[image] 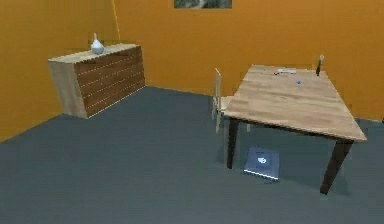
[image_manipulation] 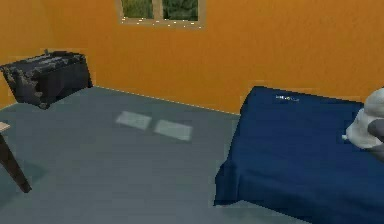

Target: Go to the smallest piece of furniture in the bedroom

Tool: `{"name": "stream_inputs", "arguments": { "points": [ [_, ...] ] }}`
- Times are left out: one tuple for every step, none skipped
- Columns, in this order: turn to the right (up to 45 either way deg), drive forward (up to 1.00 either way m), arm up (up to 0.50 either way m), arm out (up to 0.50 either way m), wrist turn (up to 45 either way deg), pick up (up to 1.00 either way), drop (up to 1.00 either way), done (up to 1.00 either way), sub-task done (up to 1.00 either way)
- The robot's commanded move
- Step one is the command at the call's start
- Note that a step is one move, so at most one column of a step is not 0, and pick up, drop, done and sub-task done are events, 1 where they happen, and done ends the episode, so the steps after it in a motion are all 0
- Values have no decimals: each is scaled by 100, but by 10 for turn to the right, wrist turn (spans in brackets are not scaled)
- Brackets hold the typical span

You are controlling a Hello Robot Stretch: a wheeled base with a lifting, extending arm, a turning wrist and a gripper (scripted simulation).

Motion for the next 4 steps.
{"name": "stream_inputs", "arguments": {
  "points": [
    [-30, 0, 0, 0, 0, 0, 0, 0, 0],
    [-90, 0, 0, 0, 0, 0, 0, 0, 0],
    [0, 100, 0, 0, 0, 0, 0, 0, 0],
    [-60, 0, 0, 0, 0, 0, 0, 0, 0]
  ]
}}
